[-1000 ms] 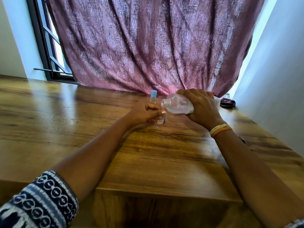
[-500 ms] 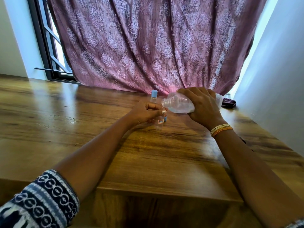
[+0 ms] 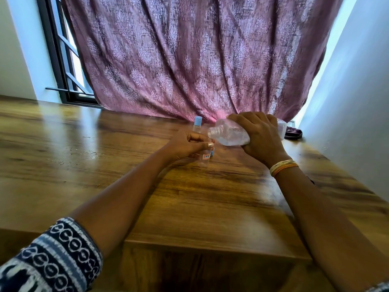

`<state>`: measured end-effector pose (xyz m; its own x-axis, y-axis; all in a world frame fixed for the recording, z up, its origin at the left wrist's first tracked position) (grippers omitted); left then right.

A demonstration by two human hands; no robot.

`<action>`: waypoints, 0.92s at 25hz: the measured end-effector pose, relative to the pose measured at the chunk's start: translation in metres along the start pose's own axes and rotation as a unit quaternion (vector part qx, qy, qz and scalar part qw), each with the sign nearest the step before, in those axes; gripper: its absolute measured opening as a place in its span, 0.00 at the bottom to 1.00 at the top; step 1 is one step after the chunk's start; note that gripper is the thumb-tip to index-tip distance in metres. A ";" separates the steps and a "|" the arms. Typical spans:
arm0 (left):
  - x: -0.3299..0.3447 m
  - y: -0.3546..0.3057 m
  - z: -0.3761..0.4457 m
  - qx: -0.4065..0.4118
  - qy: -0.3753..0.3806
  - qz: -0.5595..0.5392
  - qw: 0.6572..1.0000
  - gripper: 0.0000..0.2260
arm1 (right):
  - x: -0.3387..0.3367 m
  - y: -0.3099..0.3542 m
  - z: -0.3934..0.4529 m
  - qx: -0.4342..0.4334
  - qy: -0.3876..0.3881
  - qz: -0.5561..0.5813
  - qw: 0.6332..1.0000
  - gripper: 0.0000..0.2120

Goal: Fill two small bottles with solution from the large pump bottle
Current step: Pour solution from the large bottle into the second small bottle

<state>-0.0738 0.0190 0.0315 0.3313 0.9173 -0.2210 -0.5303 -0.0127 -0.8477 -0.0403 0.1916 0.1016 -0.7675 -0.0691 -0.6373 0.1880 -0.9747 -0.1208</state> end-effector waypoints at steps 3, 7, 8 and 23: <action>-0.001 0.001 0.000 0.001 0.002 0.004 1.000 0.13 | -0.001 0.001 0.000 -0.001 -0.002 -0.003 1.000 0.28; -0.002 0.005 0.001 -0.001 -0.003 -0.006 1.000 0.13 | -0.003 0.002 0.000 -0.001 -0.003 -0.007 1.000 0.29; -0.003 0.006 0.001 0.000 -0.004 -0.005 1.000 0.13 | -0.004 0.002 0.000 -0.002 -0.004 -0.008 1.000 0.29; -0.002 0.010 0.000 -0.014 -0.016 -0.035 0.999 0.12 | -0.006 0.001 -0.001 -0.005 -0.028 -0.006 1.000 0.24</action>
<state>-0.0795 0.0172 0.0234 0.3420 0.9282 -0.1464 -0.4839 0.0405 -0.8742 -0.0353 0.1914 0.1048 -0.8025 -0.0691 -0.5927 0.1849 -0.9732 -0.1368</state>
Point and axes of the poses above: each hand's wrist, its own z-axis towards the middle knuckle, its own x-axis out of the palm, y = z × x, the point moved 8 cm from there along z, towards the middle knuckle, and after that the axes turned 13 degrees about x, right-handed, at the moved point
